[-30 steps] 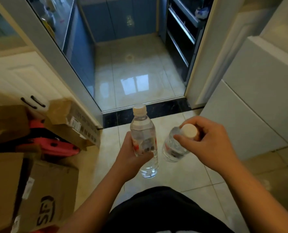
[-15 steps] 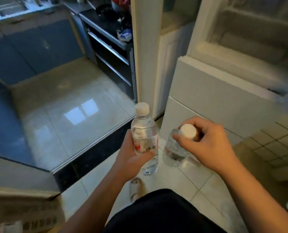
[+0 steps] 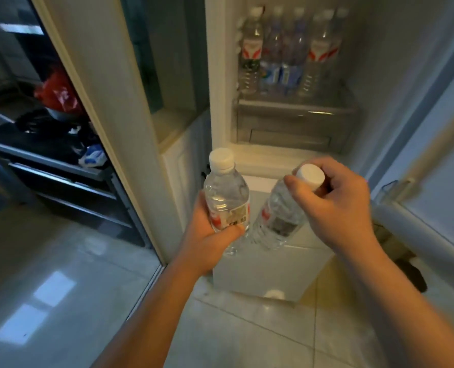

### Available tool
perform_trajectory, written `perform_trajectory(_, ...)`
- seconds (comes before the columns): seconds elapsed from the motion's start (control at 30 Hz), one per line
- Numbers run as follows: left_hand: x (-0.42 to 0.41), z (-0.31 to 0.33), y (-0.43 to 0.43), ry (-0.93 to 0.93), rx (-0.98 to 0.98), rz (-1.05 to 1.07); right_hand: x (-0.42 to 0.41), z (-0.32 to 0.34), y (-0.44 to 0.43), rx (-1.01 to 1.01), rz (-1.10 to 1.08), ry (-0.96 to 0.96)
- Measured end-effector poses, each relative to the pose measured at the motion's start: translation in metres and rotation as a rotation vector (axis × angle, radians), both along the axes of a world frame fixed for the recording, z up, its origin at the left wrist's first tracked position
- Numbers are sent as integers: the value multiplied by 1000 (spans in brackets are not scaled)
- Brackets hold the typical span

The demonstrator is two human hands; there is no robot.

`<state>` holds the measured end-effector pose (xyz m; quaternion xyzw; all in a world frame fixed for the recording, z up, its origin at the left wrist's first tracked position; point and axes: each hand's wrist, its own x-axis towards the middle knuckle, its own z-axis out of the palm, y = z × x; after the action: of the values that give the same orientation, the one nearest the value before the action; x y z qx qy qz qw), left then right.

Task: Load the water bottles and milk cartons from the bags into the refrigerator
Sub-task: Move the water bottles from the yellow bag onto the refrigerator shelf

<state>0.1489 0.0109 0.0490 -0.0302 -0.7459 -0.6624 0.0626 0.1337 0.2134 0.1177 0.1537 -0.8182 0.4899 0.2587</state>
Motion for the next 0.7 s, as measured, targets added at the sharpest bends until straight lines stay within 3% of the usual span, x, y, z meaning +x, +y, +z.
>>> perform_trajectory(0.43, -190, 105, 47, 287, -56, -141, -156, 104, 23, -79, -168, 319)
perform_trajectory(0.7, -308, 145, 83, 354, -85, -198, -275, 151, 54, -67, -226, 360)
